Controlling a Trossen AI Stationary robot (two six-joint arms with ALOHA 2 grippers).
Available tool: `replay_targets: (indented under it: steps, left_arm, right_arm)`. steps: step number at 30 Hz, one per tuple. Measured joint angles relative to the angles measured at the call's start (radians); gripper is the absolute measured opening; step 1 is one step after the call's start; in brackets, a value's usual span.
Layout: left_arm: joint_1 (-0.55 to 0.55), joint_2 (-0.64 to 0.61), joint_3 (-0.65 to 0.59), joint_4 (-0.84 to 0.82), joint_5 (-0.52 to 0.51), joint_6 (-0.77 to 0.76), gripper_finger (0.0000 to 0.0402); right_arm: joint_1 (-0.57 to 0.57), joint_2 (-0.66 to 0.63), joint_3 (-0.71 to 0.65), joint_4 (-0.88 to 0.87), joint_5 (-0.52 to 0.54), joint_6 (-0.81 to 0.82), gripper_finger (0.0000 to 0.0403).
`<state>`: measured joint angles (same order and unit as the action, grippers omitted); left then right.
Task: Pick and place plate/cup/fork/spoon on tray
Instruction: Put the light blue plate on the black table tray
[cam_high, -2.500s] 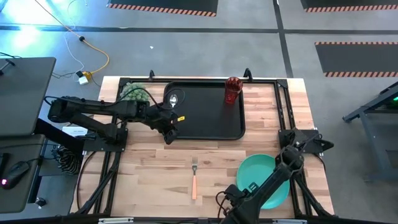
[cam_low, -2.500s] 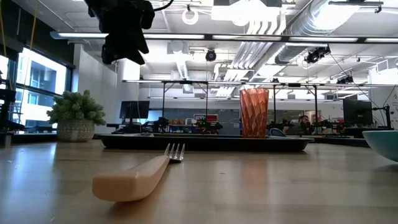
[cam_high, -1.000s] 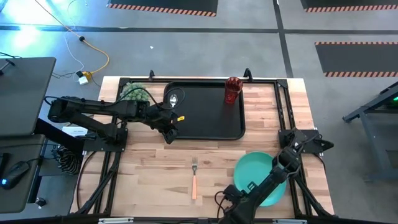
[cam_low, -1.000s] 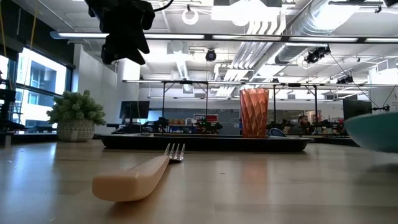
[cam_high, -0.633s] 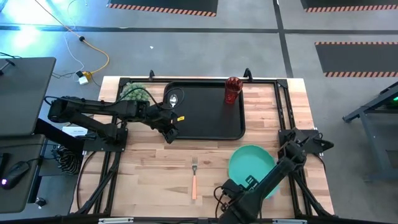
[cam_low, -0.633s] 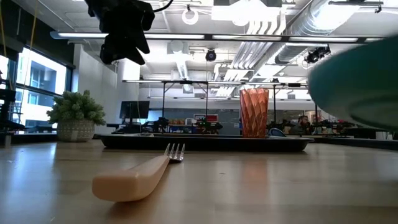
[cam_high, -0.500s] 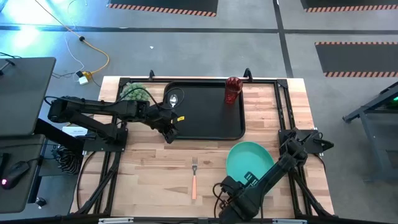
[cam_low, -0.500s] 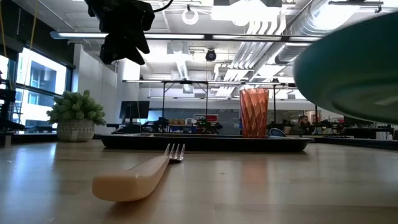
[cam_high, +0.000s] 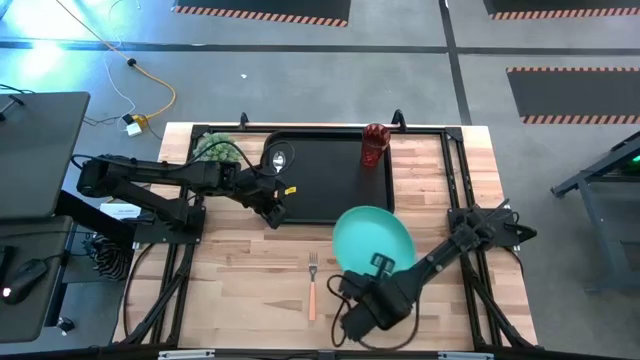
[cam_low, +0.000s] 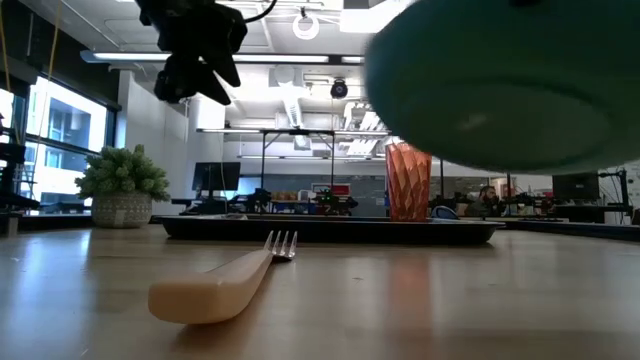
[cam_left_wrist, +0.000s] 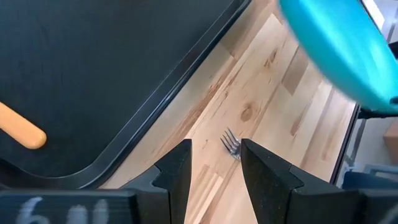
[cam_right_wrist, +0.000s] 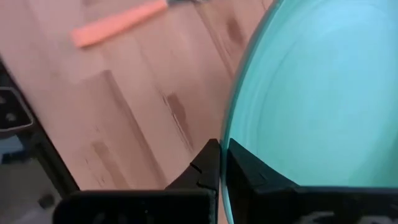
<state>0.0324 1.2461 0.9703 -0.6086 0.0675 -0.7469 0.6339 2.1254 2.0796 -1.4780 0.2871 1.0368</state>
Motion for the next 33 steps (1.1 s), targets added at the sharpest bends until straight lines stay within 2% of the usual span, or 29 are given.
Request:
replay_targets:
  steps: [5, 13, 18, 33]
  left_arm:
    - [0.0, 0.0, 0.0, -0.001, 0.0, -0.012, 0.0129]
    - [0.008, 0.0, 0.0, -0.002, -0.031, -0.011, 0.0129]
    - [0.047, 0.0, 0.0, -0.002, -0.085, -0.011, 0.0129]
    - [0.185, -0.093, -0.001, 0.0, -0.11, 0.009, 0.0129]
  right_arm:
    - [-0.057, -0.001, 0.0, 0.051, -0.007, -0.266, 0.0]
    - [-0.142, -0.001, 0.0, 0.048, -0.006, -0.526, 0.0]
    - [-0.193, -0.001, 0.0, 0.047, -0.006, -0.642, 0.0]
    - [-0.343, -0.001, 0.0, 0.08, 0.002, -0.932, 0.0]
